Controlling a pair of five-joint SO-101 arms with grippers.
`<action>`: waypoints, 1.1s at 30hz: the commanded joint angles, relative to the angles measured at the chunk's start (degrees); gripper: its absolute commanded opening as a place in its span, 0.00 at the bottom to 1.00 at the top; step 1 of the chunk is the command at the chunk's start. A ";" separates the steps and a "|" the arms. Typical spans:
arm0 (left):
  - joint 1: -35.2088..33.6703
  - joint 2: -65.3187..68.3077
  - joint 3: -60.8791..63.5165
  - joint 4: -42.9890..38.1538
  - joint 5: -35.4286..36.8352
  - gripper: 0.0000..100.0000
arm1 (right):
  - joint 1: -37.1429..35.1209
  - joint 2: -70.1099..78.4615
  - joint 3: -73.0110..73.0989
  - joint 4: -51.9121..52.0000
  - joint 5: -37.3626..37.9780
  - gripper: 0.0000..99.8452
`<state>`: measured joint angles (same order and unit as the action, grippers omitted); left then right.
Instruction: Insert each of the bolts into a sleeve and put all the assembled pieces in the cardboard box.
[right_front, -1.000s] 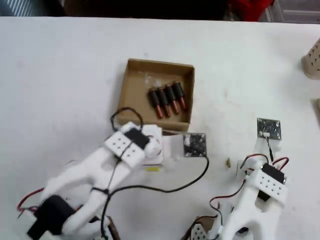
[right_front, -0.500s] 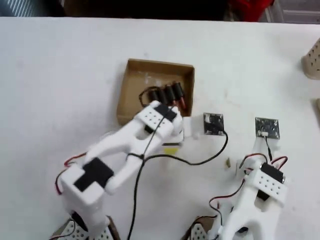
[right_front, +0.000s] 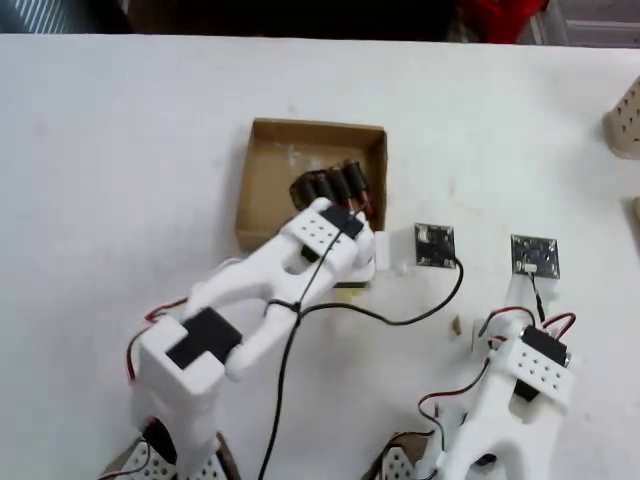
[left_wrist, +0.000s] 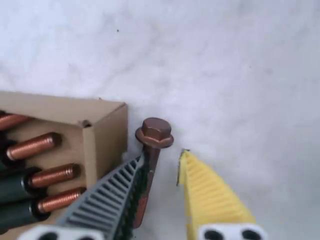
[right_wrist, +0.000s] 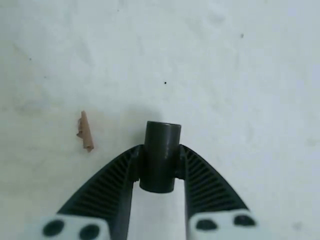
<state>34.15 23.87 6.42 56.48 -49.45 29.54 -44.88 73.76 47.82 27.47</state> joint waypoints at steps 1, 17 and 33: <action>0.13 0.75 -1.58 1.32 -0.09 0.09 | -0.75 -0.13 -0.35 -1.01 0.53 0.02; 0.13 -1.36 -2.20 5.27 -0.62 0.22 | -0.75 -0.04 -0.35 -1.01 0.62 0.02; -3.03 -1.71 -2.20 -6.42 -0.44 0.22 | -0.75 -0.13 -0.26 -1.01 0.62 0.02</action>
<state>33.19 23.87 5.36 53.58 -49.71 29.54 -44.88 73.76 47.82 27.47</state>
